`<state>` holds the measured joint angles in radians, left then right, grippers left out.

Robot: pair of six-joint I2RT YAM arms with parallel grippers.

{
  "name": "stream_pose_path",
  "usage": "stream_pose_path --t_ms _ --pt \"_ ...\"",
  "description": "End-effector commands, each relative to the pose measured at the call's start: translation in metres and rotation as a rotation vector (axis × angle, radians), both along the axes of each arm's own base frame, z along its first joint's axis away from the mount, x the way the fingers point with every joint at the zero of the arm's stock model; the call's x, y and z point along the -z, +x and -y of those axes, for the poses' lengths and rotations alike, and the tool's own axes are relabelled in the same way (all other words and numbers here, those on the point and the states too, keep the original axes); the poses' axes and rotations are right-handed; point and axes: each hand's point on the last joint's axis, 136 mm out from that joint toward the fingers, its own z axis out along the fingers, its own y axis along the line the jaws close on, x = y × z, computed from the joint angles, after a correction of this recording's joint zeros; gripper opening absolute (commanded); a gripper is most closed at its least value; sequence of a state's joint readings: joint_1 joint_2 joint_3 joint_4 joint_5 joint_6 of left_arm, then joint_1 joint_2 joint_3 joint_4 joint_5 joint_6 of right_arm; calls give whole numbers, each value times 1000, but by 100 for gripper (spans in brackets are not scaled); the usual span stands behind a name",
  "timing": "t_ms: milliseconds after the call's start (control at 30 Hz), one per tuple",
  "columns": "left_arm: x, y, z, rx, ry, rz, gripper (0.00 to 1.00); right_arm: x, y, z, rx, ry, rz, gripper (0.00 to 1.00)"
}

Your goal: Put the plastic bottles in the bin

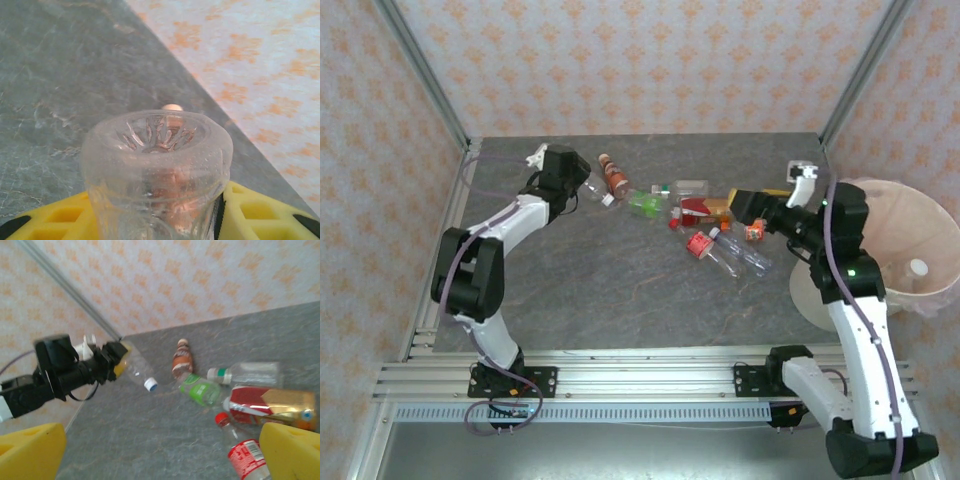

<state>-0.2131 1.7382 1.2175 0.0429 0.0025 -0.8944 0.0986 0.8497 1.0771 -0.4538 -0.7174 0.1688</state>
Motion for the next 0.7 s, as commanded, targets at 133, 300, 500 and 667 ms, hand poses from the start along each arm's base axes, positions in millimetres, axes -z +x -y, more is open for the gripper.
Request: stream_pose_path --t_ms 133,300,500,667 --pt "-95 -36 60 358 37 235 48 13 23 -51 -101 -101 25 99" --pt "-144 -80 142 688 44 349 48 17 39 -91 -159 -79 39 99" --pt "-178 -113 199 881 -76 451 48 28 38 -121 -259 -117 43 99" --pt "-198 -127 217 945 -113 509 48 46 32 -130 -298 -128 7 99"
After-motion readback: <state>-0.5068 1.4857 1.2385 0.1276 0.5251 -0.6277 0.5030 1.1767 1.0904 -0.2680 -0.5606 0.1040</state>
